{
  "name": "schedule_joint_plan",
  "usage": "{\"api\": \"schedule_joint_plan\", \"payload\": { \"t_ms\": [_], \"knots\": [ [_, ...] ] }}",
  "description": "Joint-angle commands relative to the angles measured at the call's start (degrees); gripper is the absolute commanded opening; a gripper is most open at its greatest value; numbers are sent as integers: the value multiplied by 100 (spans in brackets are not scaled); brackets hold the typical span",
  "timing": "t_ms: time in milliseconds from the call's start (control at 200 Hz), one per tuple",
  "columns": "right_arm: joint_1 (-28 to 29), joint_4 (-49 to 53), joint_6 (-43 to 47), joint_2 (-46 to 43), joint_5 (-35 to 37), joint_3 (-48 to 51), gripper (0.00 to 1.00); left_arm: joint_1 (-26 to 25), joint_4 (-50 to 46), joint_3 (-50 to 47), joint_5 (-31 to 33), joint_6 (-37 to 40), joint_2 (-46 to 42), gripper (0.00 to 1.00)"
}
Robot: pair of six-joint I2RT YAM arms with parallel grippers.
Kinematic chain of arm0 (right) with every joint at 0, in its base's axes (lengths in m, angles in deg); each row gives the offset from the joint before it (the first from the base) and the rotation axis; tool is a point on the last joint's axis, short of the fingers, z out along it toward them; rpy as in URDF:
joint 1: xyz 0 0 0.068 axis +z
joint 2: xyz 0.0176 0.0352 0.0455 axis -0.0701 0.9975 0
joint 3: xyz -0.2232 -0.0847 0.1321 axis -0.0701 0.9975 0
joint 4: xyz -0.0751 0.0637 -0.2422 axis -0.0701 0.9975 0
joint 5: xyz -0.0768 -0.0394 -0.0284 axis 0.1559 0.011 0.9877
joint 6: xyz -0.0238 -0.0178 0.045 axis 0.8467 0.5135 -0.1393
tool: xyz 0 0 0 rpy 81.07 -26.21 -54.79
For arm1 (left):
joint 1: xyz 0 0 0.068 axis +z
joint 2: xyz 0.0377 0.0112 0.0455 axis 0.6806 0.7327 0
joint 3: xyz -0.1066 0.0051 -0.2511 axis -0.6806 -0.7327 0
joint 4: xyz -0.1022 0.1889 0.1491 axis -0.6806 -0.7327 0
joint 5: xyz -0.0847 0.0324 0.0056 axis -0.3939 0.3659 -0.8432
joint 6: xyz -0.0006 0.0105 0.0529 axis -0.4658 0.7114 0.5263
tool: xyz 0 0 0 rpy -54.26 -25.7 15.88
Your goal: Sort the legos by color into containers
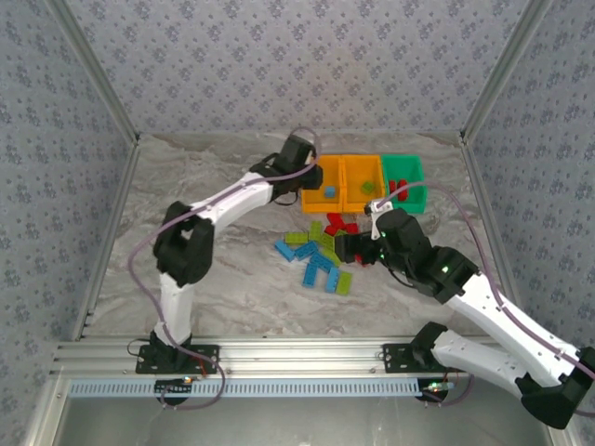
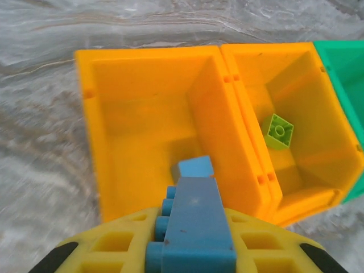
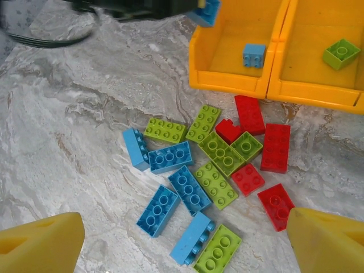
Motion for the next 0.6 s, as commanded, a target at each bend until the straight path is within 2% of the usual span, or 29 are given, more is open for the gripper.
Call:
{"api": "schedule_joint_plan", "payload": {
  "t_ms": [0, 80, 150, 265, 410, 515, 595],
  "knots": [
    [15, 200, -290, -211, 204, 41, 94, -43, -205, 898, 392, 426, 586, 19],
    [16, 309, -375, -328, 219, 82, 94, -45, -406, 1496, 429, 517, 945, 29],
    [15, 396, -438, -401, 286, 118, 94, -48, -507, 1749, 349, 556, 1039, 45],
    [7, 455, -487, -439, 442, 183, 95, -73, -453, 1571, 219, 567, 693, 48],
    [-152, 539, -657, -193, 546, 259, 95, -85, 67, 272, -78, 330, -581, 47],
    [-547, 675, -755, 262, 457, 328, 94, -134, 656, -1219, -390, 226, -2111, 47],
    [-864, 733, -566, 665, 315, 447, 93, -270, 904, -2260, -469, 618, -3304, 47]
  ]
}}
